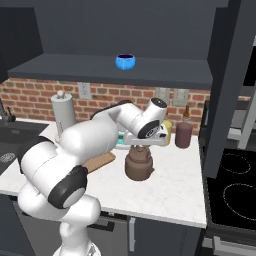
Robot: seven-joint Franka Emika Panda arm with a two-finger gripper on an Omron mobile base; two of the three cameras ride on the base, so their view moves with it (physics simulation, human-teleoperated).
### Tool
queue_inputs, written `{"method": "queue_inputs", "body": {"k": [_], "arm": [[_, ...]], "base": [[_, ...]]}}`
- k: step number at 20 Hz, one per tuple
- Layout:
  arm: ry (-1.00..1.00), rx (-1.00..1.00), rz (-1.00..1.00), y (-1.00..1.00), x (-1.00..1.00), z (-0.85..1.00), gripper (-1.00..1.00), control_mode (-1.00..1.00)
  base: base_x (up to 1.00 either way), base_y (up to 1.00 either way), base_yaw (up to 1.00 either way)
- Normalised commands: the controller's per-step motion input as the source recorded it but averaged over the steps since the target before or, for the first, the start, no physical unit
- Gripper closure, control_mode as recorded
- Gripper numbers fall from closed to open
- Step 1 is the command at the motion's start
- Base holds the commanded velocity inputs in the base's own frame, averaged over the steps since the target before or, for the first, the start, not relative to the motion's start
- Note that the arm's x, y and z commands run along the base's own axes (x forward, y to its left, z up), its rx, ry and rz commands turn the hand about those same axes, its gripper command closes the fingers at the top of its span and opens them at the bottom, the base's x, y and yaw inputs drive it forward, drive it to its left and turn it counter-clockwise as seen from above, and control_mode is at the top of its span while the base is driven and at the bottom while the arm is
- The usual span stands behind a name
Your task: Pick the kettle from the counter and place it on the tray. Then pick the mug from the cabinet and place it on the tray. Then close the cabinet doors.
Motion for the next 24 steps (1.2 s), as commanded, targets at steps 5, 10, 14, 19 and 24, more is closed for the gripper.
{"method": "queue_inputs", "body": {"k": [5,10,14,19,24], "arm": [[0.0,0.0,0.0,0.03,0.0,0.0,1.0,-1.0],[-0.12,0.0,0.07,0.31,-0.05,0.05,1.0,-1.0],[-0.07,0.0,0.12,0.42,0.0,0.23,1.0,-1.0],[-0.03,0.0,0.11,0.32,-0.07,0.3,1.0,-1.0],[0.0,0.0,0.08,0.28,0.0,0.24,1.0,-1.0]], "base": [[0.0,0.0,0.0],[0.0,0.0,0.0],[0.0,0.0,0.0],[0.0,0.0,0.0],[0.0,0.0,0.0]]}}
